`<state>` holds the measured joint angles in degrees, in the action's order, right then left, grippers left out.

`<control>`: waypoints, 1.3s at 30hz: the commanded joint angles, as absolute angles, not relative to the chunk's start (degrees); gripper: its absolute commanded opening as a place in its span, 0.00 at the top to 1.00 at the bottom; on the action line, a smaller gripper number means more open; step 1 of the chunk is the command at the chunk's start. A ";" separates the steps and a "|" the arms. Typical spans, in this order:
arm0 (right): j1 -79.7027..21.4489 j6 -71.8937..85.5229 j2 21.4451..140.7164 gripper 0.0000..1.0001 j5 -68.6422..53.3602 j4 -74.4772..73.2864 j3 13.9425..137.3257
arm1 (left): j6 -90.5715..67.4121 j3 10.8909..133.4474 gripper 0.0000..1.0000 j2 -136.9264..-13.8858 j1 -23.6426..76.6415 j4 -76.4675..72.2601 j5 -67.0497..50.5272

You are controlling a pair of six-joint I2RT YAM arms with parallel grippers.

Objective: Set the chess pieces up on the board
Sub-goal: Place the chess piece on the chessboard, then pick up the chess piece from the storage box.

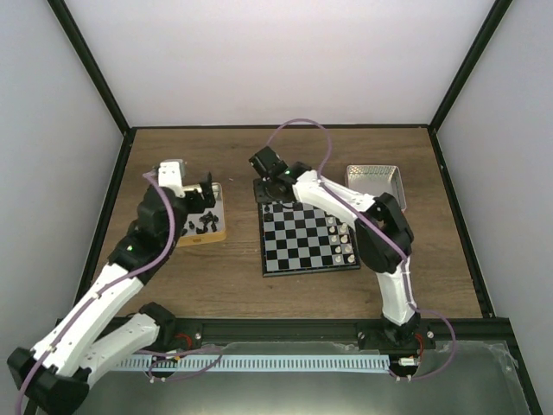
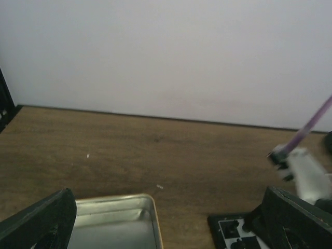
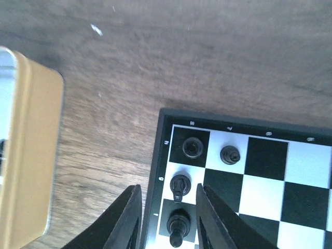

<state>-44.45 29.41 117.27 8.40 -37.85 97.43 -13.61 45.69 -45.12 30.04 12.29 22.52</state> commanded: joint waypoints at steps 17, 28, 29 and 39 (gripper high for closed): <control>-43.45 32.36 94.32 0.68 10.56 -25.57 74.18 | -33.41 50.82 0.48 -76.15 16.66 23.90 5.27; -42.65 31.90 89.97 0.68 7.60 -21.66 66.86 | -33.77 52.99 0.49 -88.33 14.67 28.69 11.92; -42.59 31.90 89.81 0.68 7.42 -21.44 66.48 | -33.91 52.81 0.49 -88.59 14.38 28.84 12.04; -42.19 31.58 90.15 0.69 6.59 -20.87 65.83 | -34.74 50.85 0.57 -90.60 12.17 27.52 12.01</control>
<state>-42.54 32.01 91.26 6.66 -22.17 65.91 -34.20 51.42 -89.03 12.95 28.14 11.53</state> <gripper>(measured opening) 0.313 0.440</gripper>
